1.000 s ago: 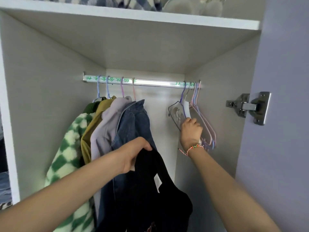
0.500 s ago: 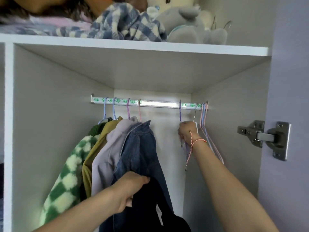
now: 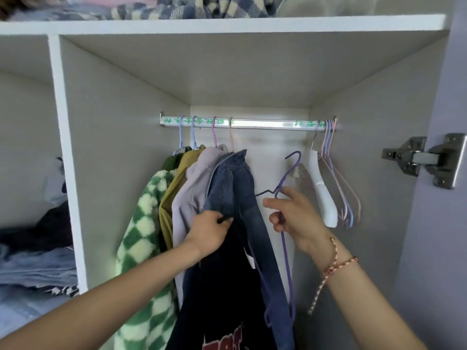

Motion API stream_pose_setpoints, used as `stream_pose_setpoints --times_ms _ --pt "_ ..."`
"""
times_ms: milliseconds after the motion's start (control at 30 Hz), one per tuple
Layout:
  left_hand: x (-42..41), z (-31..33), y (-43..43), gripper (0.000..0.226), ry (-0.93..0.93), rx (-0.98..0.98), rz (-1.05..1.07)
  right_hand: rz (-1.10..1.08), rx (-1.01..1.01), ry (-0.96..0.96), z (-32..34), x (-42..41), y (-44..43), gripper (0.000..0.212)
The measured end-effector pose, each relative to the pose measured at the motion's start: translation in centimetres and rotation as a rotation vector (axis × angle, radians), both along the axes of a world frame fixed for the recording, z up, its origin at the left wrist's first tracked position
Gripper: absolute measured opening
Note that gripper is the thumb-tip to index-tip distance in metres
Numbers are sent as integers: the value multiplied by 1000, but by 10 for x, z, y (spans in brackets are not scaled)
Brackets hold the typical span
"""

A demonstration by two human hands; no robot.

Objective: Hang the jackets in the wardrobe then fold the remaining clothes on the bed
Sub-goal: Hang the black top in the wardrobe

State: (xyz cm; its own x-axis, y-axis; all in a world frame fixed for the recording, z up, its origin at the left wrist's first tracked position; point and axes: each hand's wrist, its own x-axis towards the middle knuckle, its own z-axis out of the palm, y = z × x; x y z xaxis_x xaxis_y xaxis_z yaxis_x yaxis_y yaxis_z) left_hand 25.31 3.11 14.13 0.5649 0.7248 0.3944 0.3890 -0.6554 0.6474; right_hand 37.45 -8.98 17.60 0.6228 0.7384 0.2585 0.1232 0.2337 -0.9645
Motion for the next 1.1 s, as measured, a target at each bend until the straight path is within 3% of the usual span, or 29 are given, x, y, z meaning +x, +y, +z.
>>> stream_pose_setpoints --times_ms 67,133,267,434,601,767,1101 --pt "-1 -4 -6 44 26 11 -37 -66 -85 -47 -7 -4 -6 9" --pt "-2 -12 -9 44 67 30 -63 -142 -127 -193 -21 -5 -15 21" --pt "-12 -32 -10 36 161 91 -86 -67 -135 -339 -45 -28 -53 9" --pt "-29 -54 -14 32 226 153 -99 -330 -212 -684 -69 -46 -91 27" --pt "-35 -77 -18 36 280 89 -129 -392 -323 -907 -84 -68 -117 17" --pt "-46 -95 -18 38 324 89 -94 -303 -265 -896 -86 -99 -138 10" --pt "-74 -121 -20 43 315 26 -18 -218 -202 -801 -90 -150 -163 25"
